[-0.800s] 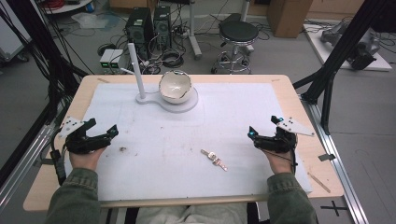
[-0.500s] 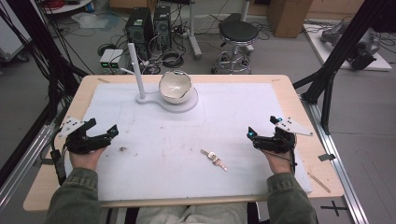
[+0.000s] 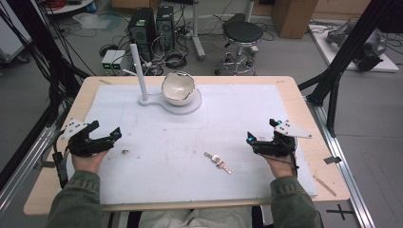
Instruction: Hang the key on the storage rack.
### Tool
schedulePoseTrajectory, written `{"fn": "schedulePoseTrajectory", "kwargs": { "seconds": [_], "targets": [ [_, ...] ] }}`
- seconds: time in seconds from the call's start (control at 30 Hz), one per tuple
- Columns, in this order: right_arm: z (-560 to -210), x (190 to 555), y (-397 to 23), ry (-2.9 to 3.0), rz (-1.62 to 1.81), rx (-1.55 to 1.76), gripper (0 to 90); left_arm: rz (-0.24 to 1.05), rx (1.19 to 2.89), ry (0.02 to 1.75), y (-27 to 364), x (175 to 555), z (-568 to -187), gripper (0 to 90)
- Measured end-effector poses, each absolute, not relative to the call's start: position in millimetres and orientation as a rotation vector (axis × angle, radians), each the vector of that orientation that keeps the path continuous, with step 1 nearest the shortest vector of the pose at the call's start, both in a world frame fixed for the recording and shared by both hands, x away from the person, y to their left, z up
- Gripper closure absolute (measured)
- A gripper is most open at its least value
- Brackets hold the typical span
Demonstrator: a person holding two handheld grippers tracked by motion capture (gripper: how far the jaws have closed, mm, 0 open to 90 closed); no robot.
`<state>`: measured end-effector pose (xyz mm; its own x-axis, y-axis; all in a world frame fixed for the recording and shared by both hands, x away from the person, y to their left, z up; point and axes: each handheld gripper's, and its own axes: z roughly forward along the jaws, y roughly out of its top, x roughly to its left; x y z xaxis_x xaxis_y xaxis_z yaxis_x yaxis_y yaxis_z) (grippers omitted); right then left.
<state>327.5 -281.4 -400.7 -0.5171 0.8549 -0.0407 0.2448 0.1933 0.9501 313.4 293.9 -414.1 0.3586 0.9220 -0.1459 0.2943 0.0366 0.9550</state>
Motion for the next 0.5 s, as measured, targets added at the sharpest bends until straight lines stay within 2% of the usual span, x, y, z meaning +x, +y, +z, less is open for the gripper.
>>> {"fn": "schedulePoseTrajectory", "kwargs": {
  "seconds": [0.5],
  "targets": [
    [-402.5, 325.2, -249.4, 2.042, 1.244, 0.908, 0.6, 0.693, 1.513, 1.148, 293.2, 315.0, -415.1, 6.4]
  ]
}}
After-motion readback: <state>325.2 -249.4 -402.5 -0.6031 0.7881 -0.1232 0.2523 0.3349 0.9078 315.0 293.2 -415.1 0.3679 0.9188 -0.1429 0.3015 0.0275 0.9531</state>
